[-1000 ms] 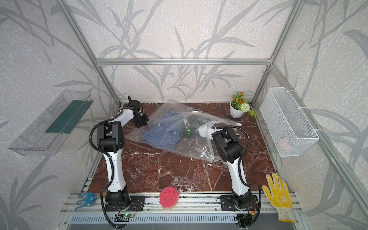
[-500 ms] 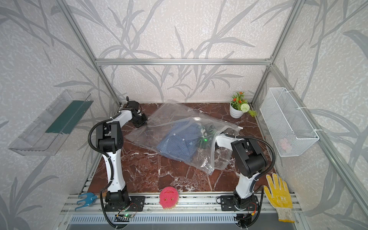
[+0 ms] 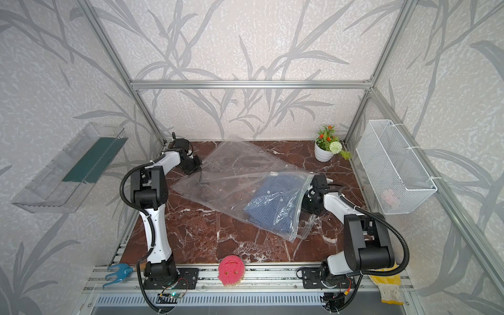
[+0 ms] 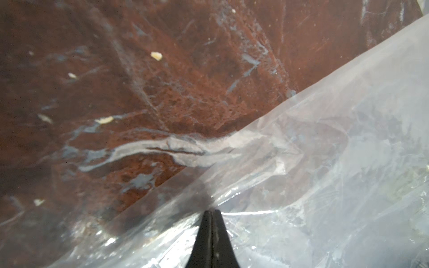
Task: Take the shirt out of the vacuum bag
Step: Adjust the shirt in the vacuum bag.
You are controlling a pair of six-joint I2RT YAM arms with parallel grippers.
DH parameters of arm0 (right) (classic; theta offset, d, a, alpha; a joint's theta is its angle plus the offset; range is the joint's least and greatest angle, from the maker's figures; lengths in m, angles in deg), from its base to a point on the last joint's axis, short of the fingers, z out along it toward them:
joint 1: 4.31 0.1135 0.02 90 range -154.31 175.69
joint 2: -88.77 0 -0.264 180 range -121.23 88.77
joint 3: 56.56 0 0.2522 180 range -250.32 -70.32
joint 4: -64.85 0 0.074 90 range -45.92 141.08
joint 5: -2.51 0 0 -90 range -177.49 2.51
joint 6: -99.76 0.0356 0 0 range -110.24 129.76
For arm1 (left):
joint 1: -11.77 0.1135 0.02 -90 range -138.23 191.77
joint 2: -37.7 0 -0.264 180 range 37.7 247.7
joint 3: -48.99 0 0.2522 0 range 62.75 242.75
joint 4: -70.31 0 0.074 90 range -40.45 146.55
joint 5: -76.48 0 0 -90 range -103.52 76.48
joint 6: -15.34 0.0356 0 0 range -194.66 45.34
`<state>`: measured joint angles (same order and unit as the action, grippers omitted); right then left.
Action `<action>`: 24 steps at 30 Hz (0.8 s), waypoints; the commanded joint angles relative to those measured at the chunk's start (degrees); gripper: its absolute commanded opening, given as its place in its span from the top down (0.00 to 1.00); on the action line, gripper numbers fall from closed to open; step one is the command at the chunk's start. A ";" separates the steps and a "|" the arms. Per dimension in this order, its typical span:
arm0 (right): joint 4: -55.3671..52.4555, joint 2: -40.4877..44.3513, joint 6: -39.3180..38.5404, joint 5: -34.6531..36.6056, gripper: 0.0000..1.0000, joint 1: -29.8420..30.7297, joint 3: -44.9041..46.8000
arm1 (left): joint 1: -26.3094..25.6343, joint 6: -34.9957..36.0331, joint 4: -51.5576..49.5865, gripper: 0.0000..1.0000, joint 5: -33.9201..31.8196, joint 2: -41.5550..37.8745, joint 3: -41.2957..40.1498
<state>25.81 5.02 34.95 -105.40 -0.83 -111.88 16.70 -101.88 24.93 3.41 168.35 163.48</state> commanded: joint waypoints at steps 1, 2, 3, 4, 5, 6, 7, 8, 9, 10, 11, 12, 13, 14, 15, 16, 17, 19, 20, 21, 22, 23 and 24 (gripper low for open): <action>-4.08 1.97 0.23 2.45 1.00 -1.47 2.22 | 0.31 -0.55 -1.97 1.00 -0.96 0.85 -2.55; -4.40 2.49 0.13 2.43 1.00 -1.87 2.57 | 0.34 -0.55 -1.96 1.00 -0.95 0.83 -2.67; -4.72 2.82 0.00 2.49 1.00 -2.20 2.75 | 0.34 -0.49 -1.85 1.00 -0.87 0.70 -2.75; -5.03 3.33 -0.01 2.68 1.00 -2.50 3.13 | 0.38 -0.42 -1.80 1.00 -0.88 0.58 -2.87; -5.44 3.79 -0.05 3.07 1.00 -2.88 3.37 | 0.41 -0.42 -1.73 1.00 -0.77 0.54 -2.98; -5.84 4.23 -0.14 3.22 1.00 -3.16 3.48 | 0.35 -0.46 -1.63 1.00 -0.71 0.51 -3.03; -6.15 4.71 -0.22 3.32 1.00 -3.47 3.68 | 0.41 -0.45 -1.64 1.00 -0.74 0.42 -3.07; -6.39 5.18 -0.27 3.32 1.00 -3.85 3.99 | 0.47 -0.40 -1.49 1.00 -0.59 0.46 -3.18; -6.54 5.62 -0.32 3.41 1.00 -4.13 4.21 | 0.44 -0.38 -1.47 1.00 -0.58 0.34 -3.24; -6.64 6.14 -0.31 3.41 1.00 -4.49 4.60 | 0.43 -0.33 -1.34 1.00 -0.54 0.25 -3.35; -6.70 6.59 -0.25 3.41 1.00 -4.75 4.89 | 0.43 -0.37 -1.30 1.00 -0.42 0.23 -3.46; -6.62 6.95 -0.10 3.33 1.00 -4.80 5.08 | 0.43 -0.37 -1.32 1.00 -0.41 0.37 -3.30; -6.58 7.39 0.23 3.17 1.00 -4.80 5.26 | 0.48 -0.30 -1.39 1.00 -0.39 0.43 -3.18; -6.60 7.90 0.43 2.85 0.96 -4.76 5.56 | 0.44 -0.24 -1.47 1.00 -0.40 0.44 -2.96; -6.62 8.32 0.48 2.74 0.92 -4.80 5.68 | 0.43 -0.12 -1.52 1.00 -0.47 0.45 -2.99; -7.07 9.13 0.63 2.90 0.86 -4.85 5.74 | 0.48 -0.03 -1.49 1.00 -0.66 0.30 -2.91; -7.84 10.04 0.57 3.36 0.75 -4.89 5.66 | 0.43 0.14 -1.67 1.00 -0.69 0.18 -2.88; -9.79 12.20 0.64 4.69 0.50 -5.26 5.22 | 0.44 0.56 -1.92 1.00 -0.97 0.23 -2.43; -11.15 13.57 0.57 5.21 0.41 -5.68 4.94 | 0.46 0.84 -2.43 0.99 -1.36 0.22 -1.91; -12.36 15.01 0.35 5.55 0.35 -6.27 4.75 | 0.44 1.13 -2.93 0.98 -1.57 0.12 -1.56; -13.85 16.77 0.04 5.76 0.32 -7.10 4.36 | 0.48 1.25 -3.14 0.95 -1.73 -0.27 -1.28; -15.33 18.68 0.05 5.95 0.30 -8.38 4.20 | 0.43 1.16 -3.20 0.91 -1.93 -0.89 -1.20; -15.55 20.56 0.88 5.47 0.29 -9.40 4.50 | 0.48 0.93 -3.22 0.88 -2.12 -1.40 -1.15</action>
<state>15.40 21.39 35.25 -101.27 -8.23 -106.79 16.92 -101.33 26.18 4.09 167.76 162.47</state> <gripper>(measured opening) 0.702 0.101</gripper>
